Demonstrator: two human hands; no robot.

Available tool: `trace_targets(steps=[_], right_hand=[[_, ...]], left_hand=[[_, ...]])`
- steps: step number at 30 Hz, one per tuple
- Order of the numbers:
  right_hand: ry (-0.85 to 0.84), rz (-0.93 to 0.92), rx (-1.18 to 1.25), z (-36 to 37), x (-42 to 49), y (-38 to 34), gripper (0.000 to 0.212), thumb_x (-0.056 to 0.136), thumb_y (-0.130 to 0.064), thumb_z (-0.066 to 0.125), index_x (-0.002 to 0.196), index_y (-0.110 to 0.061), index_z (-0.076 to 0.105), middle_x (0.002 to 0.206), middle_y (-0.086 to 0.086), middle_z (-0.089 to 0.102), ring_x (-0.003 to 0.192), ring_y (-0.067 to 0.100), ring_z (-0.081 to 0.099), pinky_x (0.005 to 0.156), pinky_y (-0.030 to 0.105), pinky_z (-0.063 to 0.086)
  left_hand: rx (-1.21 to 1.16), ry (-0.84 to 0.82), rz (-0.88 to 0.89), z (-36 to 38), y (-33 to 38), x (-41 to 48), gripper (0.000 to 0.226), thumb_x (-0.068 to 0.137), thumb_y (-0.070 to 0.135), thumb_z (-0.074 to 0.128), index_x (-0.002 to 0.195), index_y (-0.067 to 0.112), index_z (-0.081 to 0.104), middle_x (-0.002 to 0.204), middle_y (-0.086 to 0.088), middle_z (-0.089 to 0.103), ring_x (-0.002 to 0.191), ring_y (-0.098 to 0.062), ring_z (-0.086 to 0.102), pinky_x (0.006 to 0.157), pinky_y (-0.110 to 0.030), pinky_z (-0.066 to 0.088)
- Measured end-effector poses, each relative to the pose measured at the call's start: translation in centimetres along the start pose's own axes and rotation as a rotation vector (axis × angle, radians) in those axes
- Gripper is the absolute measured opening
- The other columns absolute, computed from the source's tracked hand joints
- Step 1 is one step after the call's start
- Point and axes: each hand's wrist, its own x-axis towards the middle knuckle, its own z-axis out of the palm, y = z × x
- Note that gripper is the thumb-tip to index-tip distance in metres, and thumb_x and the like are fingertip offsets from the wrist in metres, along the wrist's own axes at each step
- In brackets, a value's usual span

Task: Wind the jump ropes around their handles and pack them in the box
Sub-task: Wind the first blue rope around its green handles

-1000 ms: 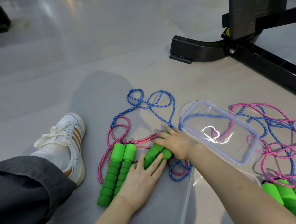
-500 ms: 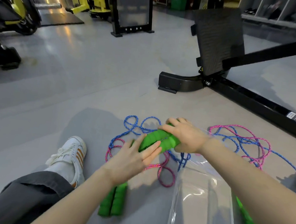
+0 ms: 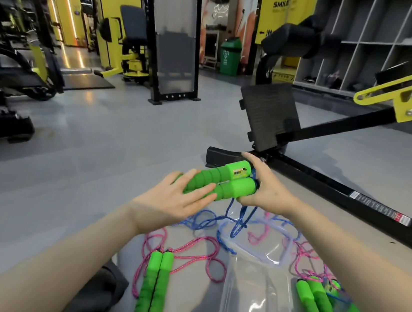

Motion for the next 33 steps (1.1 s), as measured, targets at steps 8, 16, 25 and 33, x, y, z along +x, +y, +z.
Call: trace_targets(steps=[8, 16, 25, 33], right_hand=[[-0.201, 0.131, 0.530, -5.0, -2.6, -3.4, 0.047, 0.069, 0.013, 0.067, 0.107, -0.014, 0.059, 0.091, 0.002, 0.066, 0.079, 0.007, 0.065, 0.075, 0.017, 0.051], [-0.278, 0.317, 0.313, -7.5, -1.5, -0.7, 0.008, 0.096, -0.014, 0.050, 0.093, -0.011, 0.057, 0.067, 0.010, 0.055, 0.049, 0.016, 0.054, 0.056, 0.023, 0.050], [-0.104, 0.389, -0.272, -9.5, 0.4, 4.0, 0.014, 0.092, -0.019, 0.057, 0.089, -0.007, 0.063, 0.061, 0.006, 0.050, 0.054, 0.019, 0.049, 0.057, 0.027, 0.045], [0.184, 0.559, -0.647, -10.2, 0.4, 8.5, 0.012, 0.089, -0.014, 0.046, 0.081, -0.013, 0.055, 0.087, 0.014, 0.062, 0.076, 0.032, 0.058, 0.069, 0.034, 0.047]], left_hand=[[0.047, 0.042, 0.071, -5.2, -3.2, 2.5, 0.049, 0.091, 0.000, 0.029, 0.138, 0.008, 0.038, 0.137, -0.009, 0.052, 0.114, -0.046, 0.053, 0.077, -0.043, 0.051], [0.019, 0.090, -0.011, -0.4, -2.4, 2.4, 0.050, 0.090, 0.007, 0.042, 0.139, 0.009, 0.037, 0.141, -0.008, 0.042, 0.115, -0.046, 0.049, 0.081, -0.044, 0.048], [0.051, -0.029, -0.127, 4.3, -2.9, -0.7, 0.047, 0.090, -0.007, 0.026, 0.132, 0.004, 0.045, 0.127, -0.015, 0.060, 0.104, -0.049, 0.055, 0.072, -0.044, 0.048], [0.120, -0.170, -0.203, 6.0, -2.3, -4.4, 0.056, 0.094, -0.007, 0.014, 0.118, 0.004, 0.063, 0.115, -0.013, 0.066, 0.097, -0.048, 0.060, 0.064, -0.039, 0.048]])
